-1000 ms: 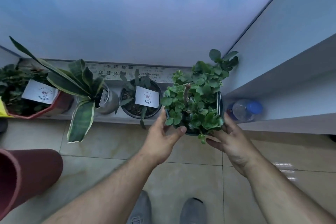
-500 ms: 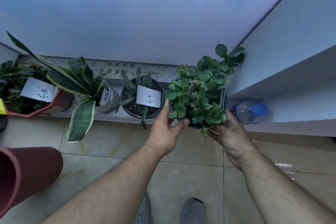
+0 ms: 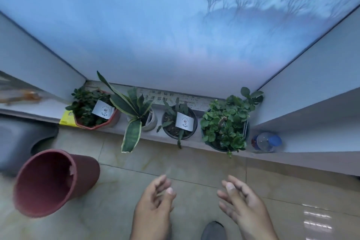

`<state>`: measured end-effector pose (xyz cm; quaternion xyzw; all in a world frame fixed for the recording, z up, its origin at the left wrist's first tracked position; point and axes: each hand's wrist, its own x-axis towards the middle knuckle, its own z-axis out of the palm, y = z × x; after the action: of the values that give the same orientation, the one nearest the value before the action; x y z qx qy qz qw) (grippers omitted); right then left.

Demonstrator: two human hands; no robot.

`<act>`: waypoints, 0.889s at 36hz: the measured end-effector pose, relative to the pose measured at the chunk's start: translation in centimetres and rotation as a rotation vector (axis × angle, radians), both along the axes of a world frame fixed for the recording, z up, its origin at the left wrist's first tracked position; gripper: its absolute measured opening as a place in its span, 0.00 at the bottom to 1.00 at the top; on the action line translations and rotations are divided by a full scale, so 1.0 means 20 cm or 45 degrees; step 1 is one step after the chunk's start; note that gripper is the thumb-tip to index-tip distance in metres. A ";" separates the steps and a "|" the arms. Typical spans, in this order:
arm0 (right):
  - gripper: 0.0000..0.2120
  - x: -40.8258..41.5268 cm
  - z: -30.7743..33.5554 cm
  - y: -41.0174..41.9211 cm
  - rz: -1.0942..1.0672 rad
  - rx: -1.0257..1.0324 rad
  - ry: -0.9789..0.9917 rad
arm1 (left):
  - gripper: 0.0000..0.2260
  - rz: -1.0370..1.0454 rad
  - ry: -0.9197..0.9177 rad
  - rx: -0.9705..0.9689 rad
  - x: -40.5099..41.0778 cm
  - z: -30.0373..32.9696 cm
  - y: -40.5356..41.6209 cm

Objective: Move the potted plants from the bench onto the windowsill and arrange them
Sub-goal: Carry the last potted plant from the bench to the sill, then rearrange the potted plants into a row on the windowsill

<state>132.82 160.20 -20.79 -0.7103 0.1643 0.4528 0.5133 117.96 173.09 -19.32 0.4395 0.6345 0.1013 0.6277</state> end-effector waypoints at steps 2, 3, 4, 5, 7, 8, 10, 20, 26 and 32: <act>0.11 -0.06 0.10 0.05 -0.004 0.035 0.020 | 0.14 0.082 -0.017 0.067 -0.10 0.11 0.03; 0.10 -0.08 0.14 0.07 -0.003 0.057 0.023 | 0.12 0.106 -0.030 0.098 -0.13 0.14 0.04; 0.09 -0.10 0.18 0.11 0.003 0.075 0.025 | 0.13 0.131 -0.033 0.127 -0.17 0.18 0.06; 0.09 -0.11 0.21 0.15 0.015 0.097 0.016 | 0.14 0.141 -0.039 0.154 -0.20 0.21 0.10; 0.10 -0.13 0.27 0.23 0.040 0.142 -0.019 | 0.16 0.150 -0.085 0.198 -0.26 0.25 0.17; 0.10 -0.15 0.28 0.26 0.051 0.159 -0.043 | 0.17 0.152 -0.106 0.216 -0.29 0.27 0.21; 0.10 -0.16 0.32 0.35 0.071 0.199 -0.092 | 0.16 0.164 -0.147 0.258 -0.31 0.29 0.30; 0.20 -0.49 0.43 0.81 0.106 0.323 -0.268 | 0.15 0.129 -0.347 0.299 -0.55 0.32 0.78; 0.24 -0.71 0.48 1.05 0.036 0.390 -0.282 | 0.14 0.104 -0.385 0.318 -0.72 0.33 1.02; 0.23 -0.79 0.41 1.23 0.038 0.409 -0.258 | 0.13 0.104 -0.380 0.350 -0.81 0.27 1.16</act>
<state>117.09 184.82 -12.62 -0.6636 0.0268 0.4069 0.6272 101.77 196.22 -13.92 0.4749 0.5321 0.2762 0.6443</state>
